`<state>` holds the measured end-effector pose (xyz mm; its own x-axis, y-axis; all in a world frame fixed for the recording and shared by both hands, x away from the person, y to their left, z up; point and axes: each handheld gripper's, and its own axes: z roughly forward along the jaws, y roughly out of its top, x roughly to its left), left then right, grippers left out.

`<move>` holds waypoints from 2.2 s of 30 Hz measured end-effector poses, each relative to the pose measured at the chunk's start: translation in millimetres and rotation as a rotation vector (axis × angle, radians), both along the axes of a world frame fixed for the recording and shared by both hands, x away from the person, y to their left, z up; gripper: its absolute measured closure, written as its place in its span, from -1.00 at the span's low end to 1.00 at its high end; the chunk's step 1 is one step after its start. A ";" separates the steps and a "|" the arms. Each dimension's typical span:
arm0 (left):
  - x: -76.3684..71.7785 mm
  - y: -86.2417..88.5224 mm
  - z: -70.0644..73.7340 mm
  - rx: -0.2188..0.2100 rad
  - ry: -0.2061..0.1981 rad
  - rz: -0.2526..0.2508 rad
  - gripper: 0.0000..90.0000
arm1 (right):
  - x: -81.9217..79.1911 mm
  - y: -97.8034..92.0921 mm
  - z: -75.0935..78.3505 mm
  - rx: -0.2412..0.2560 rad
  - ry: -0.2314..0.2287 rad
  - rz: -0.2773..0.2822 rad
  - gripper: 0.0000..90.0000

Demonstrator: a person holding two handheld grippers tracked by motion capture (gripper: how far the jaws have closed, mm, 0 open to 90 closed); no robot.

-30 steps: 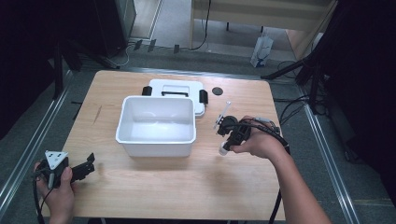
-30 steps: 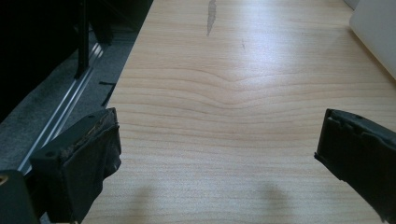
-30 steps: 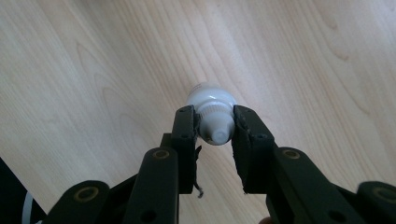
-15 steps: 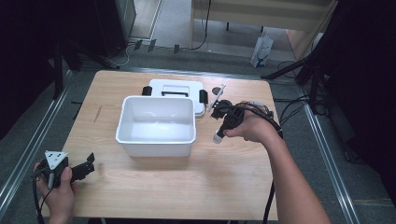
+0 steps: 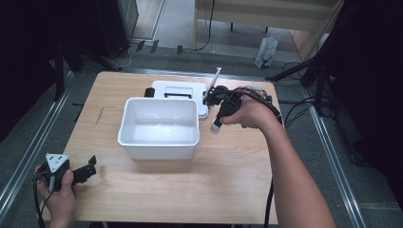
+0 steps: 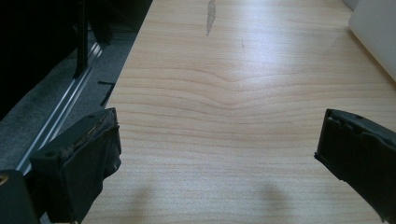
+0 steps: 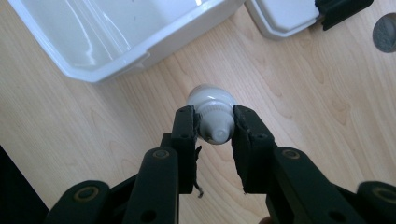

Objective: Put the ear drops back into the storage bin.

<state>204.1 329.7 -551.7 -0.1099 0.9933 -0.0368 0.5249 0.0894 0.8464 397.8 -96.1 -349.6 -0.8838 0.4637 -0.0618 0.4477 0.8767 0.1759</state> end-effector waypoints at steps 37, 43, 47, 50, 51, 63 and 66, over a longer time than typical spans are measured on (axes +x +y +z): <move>-0.4 1.0 0.1 -0.003 0.003 -0.005 -0.99 | 3.1 70.4 40.7 0.023 -0.054 0.106 0.60; -0.3 0.9 0.0 -0.007 0.001 -0.003 -0.99 | 2.2 79.6 33.4 0.024 -0.042 0.135 0.60; -0.1 1.0 -0.2 -0.010 -0.002 0.000 -0.99 | 2.0 83.5 27.2 0.020 -0.033 0.152 0.60; -0.2 1.1 -0.1 -0.008 0.001 -0.002 -0.99 | 2.9 85.2 20.7 0.021 -0.029 0.155 0.60; -0.2 1.2 -0.1 -0.008 0.000 -0.003 -0.99 | 3.9 85.0 18.1 0.021 -0.028 0.161 0.60; 0.0 1.1 -0.1 -0.007 0.000 -0.002 -0.99 | 9.9 74.3 -13.1 0.023 -0.015 0.172 0.60; 0.0 1.0 -0.3 -0.009 -0.004 0.001 -0.99 | 11.4 71.5 -19.6 0.018 -0.018 0.180 0.60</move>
